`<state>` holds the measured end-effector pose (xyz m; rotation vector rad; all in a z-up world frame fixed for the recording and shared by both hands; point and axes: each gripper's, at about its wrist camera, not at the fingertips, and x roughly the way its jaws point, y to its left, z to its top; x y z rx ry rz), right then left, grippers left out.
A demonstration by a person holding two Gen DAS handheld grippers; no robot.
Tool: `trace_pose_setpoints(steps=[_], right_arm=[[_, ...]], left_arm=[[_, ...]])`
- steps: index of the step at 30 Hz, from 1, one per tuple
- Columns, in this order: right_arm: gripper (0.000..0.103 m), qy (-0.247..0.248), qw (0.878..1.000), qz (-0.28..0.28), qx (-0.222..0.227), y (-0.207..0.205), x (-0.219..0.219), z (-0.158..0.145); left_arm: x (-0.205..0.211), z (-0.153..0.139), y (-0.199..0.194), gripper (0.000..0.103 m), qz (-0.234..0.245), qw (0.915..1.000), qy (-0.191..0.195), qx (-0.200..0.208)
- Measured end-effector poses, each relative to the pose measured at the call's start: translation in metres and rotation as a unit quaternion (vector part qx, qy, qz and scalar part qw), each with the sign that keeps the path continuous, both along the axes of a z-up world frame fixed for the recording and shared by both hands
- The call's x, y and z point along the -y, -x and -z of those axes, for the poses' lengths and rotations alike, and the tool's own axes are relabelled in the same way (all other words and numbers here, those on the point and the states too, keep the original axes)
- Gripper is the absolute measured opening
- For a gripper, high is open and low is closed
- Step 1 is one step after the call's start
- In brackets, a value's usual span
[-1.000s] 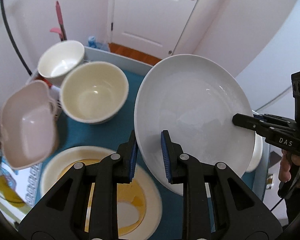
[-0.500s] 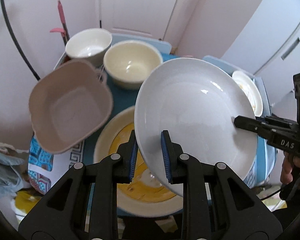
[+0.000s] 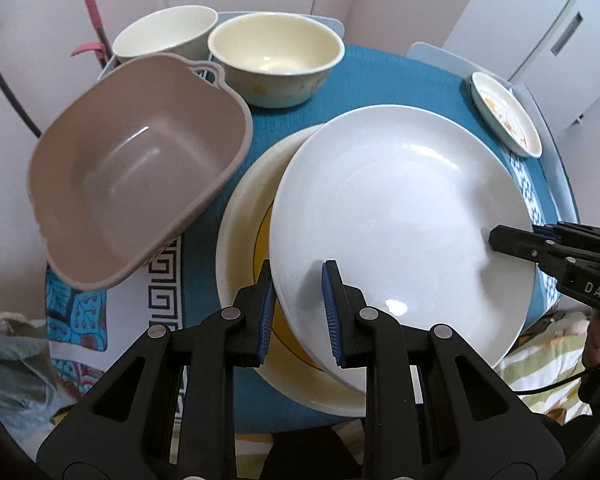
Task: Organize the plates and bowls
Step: 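Carry the white plate with the right gripper and stack it onto the bear plate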
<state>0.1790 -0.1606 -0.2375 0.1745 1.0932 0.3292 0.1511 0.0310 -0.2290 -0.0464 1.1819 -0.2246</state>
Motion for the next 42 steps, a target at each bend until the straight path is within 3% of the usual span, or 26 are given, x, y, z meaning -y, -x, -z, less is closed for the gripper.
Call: trace_pose_setpoints(steps=[16,24,29,42], right_arm=[[0.016,0.030,0.999,0.021,-0.002,0.002,-0.006,0.007],[0.016,0.054,0.998,0.013,0.002,0.003,-0.015,0.009],[0.016,0.097,0.995,-0.002,0.009,0.004,-0.028,0.010],[0.016,0.145,0.989,-0.018,0.009,0.002,-0.041,0.013]], left_arm=[[0.016,0.016,-0.006,0.020,0.031,0.9981,-0.052,0.009],[0.028,0.015,-0.002,0.020,0.050,0.9917,-0.115,0.029],[0.036,0.016,-0.002,0.020,0.062,0.9855,-0.153,0.039],[0.038,0.014,0.005,0.020,0.076,0.9781,-0.188,0.046]])
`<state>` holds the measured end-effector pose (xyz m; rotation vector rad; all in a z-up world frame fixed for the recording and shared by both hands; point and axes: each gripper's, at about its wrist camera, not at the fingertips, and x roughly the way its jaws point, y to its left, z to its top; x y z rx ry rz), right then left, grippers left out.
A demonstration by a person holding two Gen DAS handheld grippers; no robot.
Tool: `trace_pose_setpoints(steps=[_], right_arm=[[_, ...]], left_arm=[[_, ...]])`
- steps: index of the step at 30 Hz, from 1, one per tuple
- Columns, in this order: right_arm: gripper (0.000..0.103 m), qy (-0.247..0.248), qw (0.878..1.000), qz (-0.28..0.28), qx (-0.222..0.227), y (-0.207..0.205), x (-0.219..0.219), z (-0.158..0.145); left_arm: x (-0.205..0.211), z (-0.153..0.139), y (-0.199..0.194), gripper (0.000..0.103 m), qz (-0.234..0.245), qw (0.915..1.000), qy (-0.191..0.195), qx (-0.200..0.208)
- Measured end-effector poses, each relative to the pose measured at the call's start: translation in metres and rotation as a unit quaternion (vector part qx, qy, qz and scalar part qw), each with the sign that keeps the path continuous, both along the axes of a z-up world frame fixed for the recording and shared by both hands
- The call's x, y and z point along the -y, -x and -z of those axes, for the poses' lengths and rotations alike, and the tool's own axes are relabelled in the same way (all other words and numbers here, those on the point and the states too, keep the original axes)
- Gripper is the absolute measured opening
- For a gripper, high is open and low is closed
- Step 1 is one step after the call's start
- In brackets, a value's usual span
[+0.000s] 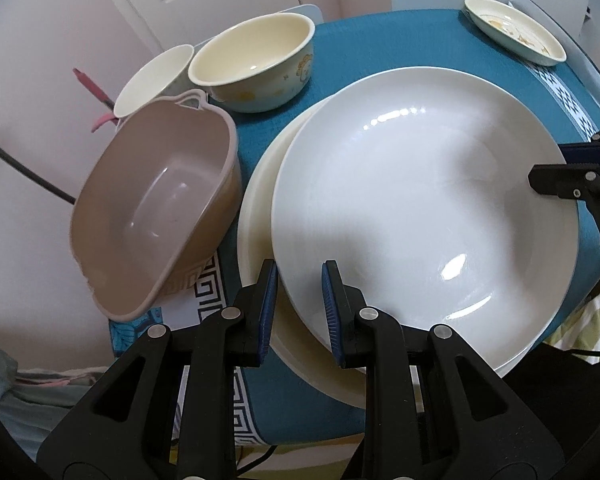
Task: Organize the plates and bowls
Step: 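Carry the white plate with the right gripper and stack it onto the bear plate, then release the white plate and grasp the small duck-print plate with the right gripper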
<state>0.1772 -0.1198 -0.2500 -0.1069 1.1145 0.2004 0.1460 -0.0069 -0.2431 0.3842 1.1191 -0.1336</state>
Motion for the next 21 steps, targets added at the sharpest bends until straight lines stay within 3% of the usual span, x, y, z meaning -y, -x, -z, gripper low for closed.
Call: trace_pose_setpoints(steps=[21], right_arm=[[0.016,0.010,1.000,-0.004,0.011,0.004,-0.006,-0.002]], left_arm=[[0.003,-0.006,0.014,0.020,0.004,0.9993,-0.033,0.017]])
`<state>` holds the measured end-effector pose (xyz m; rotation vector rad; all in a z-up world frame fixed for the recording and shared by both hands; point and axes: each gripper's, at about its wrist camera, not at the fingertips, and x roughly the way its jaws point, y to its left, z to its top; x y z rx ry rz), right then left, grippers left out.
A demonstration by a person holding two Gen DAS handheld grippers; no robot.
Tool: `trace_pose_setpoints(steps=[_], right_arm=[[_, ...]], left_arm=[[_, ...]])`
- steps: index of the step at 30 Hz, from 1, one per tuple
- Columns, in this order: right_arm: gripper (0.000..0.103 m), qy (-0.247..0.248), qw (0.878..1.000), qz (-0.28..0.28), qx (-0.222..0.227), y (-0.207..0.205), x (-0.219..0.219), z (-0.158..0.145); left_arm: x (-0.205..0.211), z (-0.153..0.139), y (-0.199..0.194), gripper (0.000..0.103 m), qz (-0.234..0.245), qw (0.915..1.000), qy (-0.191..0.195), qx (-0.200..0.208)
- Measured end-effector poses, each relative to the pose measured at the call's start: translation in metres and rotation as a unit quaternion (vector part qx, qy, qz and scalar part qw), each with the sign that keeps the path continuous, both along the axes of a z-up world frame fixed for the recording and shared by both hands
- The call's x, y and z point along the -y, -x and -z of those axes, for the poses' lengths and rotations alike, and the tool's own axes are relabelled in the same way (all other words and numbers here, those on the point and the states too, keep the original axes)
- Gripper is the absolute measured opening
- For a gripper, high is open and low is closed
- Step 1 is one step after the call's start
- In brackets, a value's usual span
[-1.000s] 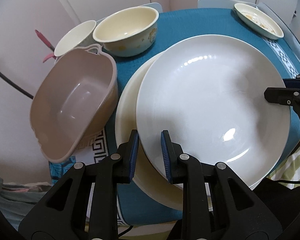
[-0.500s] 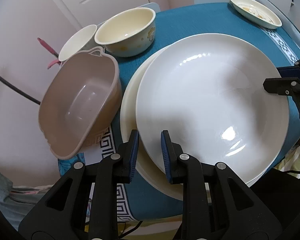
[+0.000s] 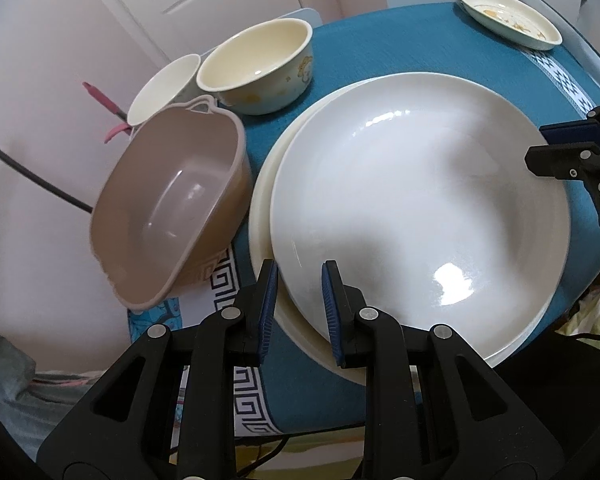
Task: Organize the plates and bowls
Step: 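Release the white plate and grasp the small duck-print plate with the right gripper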
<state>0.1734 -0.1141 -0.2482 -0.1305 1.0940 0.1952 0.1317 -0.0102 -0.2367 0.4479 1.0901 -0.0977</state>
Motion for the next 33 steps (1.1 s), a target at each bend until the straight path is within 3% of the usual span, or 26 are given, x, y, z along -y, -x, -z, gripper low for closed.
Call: trace_pose_setpoints(steps=[10,14,19,22,24,25,27,28,29,30,31,33], right_arm=[[0.016,-0.004,1.000,-0.003,0.001,0.002,-0.001,-0.001],[0.016,-0.027,0.999,0.011,0.016,0.001,0.009,-0.017],[0.016,-0.087,0.994,0.055,0.044,-0.001,0.038,-0.048],[0.018,-0.121,0.984,0.098,0.083,0.008,0.065,-0.072],[0.055,-0.132,0.976,0.133,0.115,0.016,0.086,-0.090],[0.097,-0.136,0.971,0.149,0.131,0.020,0.096,-0.097],[0.103,-0.148,0.960,0.176,0.162,0.029,0.116,-0.112],[0.103,-0.151,0.956,0.188,0.169,0.034,0.125,-0.117],[0.103,-0.150,0.952,0.201,0.175,0.038,0.134,-0.120],[0.103,-0.144,0.948,0.217,0.182,0.043,0.143,-0.123],[0.103,-0.140,0.945,0.230,0.187,0.048,0.150,-0.125],[0.103,-0.139,0.939,0.252,0.188,0.054,0.164,-0.125]], left_arm=[[-0.005,-0.003,0.000,0.020,-0.006,0.9998,0.017,-0.005],[-0.007,-0.026,-0.002,0.020,-0.006,0.9996,0.025,0.012],[-0.004,-0.068,-0.017,0.021,0.008,0.9956,0.084,0.041],[0.006,-0.091,-0.029,0.021,0.026,0.9911,0.119,0.055],[0.020,-0.103,-0.041,0.021,0.042,0.9894,0.128,0.055],[0.028,-0.108,-0.048,0.022,0.053,0.9876,0.137,0.054],[0.042,-0.115,-0.061,0.029,0.071,0.9827,0.164,0.050],[0.048,-0.117,-0.066,0.046,0.078,0.9806,0.173,0.049],[0.056,-0.119,-0.072,0.078,0.088,0.9772,0.187,0.048],[0.065,-0.124,-0.079,0.091,0.100,0.9716,0.208,0.053],[0.070,-0.127,-0.081,0.101,0.107,0.9683,0.218,0.059],[0.090,-0.135,-0.086,0.102,0.130,0.9597,0.239,0.070]])
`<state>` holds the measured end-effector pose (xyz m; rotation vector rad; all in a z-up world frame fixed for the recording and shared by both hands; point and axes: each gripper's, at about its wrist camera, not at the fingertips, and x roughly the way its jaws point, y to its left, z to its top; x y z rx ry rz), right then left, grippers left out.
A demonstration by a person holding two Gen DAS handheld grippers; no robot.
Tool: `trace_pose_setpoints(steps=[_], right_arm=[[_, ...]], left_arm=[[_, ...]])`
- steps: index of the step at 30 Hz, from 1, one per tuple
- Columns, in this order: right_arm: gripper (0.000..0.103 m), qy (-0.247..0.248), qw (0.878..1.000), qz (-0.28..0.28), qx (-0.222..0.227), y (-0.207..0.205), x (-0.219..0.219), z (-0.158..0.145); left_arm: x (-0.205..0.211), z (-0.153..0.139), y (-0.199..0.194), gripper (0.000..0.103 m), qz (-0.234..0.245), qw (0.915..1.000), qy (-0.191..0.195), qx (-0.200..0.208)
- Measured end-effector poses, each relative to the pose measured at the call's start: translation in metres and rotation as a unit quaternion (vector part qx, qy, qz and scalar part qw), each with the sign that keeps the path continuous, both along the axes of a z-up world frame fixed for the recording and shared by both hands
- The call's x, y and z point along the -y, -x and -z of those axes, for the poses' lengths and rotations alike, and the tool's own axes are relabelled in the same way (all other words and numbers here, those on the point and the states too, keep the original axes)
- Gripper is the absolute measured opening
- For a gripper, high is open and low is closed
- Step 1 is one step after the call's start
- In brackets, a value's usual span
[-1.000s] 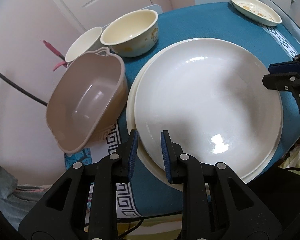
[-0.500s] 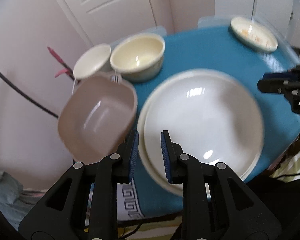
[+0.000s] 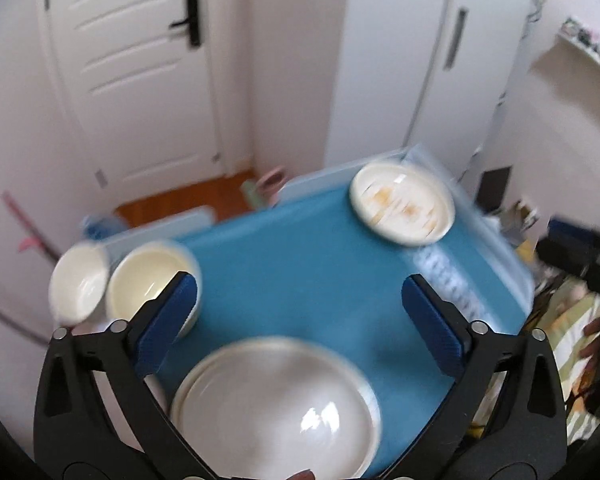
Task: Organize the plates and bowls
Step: 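Release the white plate and grasp the small duck-print plate with the right gripper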
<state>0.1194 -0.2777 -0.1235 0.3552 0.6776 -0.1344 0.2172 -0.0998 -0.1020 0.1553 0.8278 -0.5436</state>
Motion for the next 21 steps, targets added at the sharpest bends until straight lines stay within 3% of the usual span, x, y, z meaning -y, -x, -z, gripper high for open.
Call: trace_pose_setpoints(steps=[4,7,10,16,21], right_arm=[[0.103,-0.014,1.000,0.026,-0.008,0.005,0.026,0.007],[0.103,-0.028,0.999,0.036,-0.008,-0.003,0.046,0.016],[0.103,-0.059,0.997,0.036,-0.046,-0.020,0.067,0.029],[0.103,-0.093,0.990,0.086,-0.063,-0.056,0.107,0.073],[0.103,-0.167,0.978,0.100,-0.073,-0.083,0.138,0.116]], left_arm=[[0.043,0.005,-0.028,0.102,0.043,0.9989,-0.005,-0.017],[0.076,0.015,-0.059,0.102,0.068,0.9961,-0.001,-0.055],[0.102,0.029,-0.085,0.102,0.089,0.9926,0.003,-0.082],[0.150,0.086,-0.145,0.102,0.112,0.9777,0.009,-0.177],[0.175,0.122,-0.173,0.099,0.109,0.9731,0.008,-0.203]])
